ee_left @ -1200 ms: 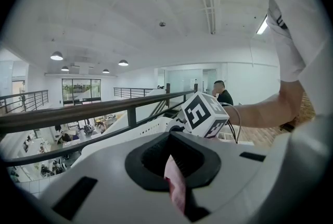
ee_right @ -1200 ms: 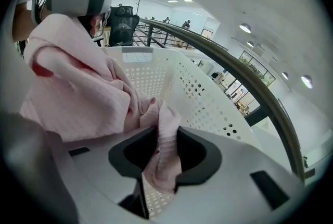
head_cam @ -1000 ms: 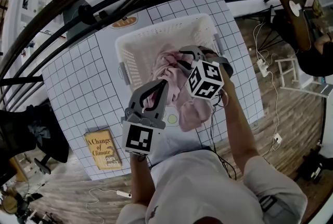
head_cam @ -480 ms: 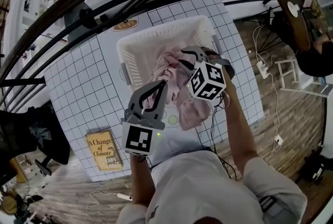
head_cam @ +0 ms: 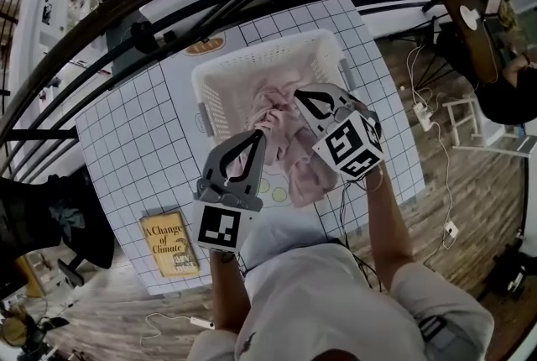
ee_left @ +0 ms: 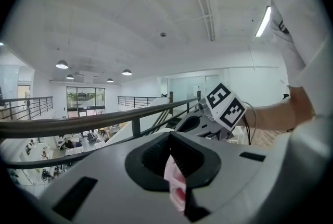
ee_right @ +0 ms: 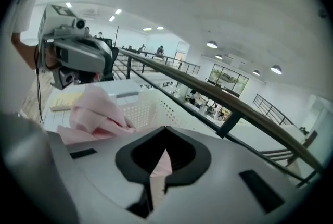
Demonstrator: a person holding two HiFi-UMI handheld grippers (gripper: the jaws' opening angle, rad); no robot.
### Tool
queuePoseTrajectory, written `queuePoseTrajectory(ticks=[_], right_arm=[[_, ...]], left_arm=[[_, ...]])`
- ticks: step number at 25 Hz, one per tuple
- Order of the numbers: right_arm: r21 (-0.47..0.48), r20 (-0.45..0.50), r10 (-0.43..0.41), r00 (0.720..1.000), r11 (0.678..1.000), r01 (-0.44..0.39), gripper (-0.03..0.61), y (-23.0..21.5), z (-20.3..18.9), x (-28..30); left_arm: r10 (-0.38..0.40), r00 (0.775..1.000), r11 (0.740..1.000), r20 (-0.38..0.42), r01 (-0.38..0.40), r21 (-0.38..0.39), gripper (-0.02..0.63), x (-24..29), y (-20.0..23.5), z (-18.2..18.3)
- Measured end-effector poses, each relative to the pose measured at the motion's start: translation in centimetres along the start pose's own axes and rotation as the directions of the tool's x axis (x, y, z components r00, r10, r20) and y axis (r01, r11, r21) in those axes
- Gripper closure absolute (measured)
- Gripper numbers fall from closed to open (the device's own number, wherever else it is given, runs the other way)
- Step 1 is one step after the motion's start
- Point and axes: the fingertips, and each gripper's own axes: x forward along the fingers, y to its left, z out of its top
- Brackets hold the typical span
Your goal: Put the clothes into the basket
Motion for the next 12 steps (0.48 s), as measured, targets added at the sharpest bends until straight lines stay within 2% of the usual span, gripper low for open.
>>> queuePoseTrajectory(ticks=[2, 6, 9, 12], right_arm=[[0.063, 0.127, 0.012, 0.992, 0.998, -0.020, 0.561, 0.5, 2.0, -1.4], [0.188, 0.326, 0.005, 0.945, 0.980, -0.070, 0.562, 1.3, 4.9, -4.6], [0.258, 0.391, -0.018, 0.920, 0.962, -0.090, 0.563, 1.4, 5.7, -6.4], [0.290, 0.410, -0.022, 0.912, 0.951, -0.107, 0.563, 1.9, 5.8, -7.3]], left_arm=[[0.008, 1.000, 1.000, 0.017, -0.007, -0.015, 0.611, -0.3, 0.1, 0.4], [0.018, 0.999, 0.999, 0.049, -0.016, -0.048, 0.611, -1.1, 0.1, 1.0], [0.016, 0.997, 0.997, 0.074, -0.010, -0.072, 0.611, -1.5, -0.1, 1.3], [0.010, 0.995, 0.996, 0.097, -0.001, -0.084, 0.611, -1.9, -0.4, 1.5]])
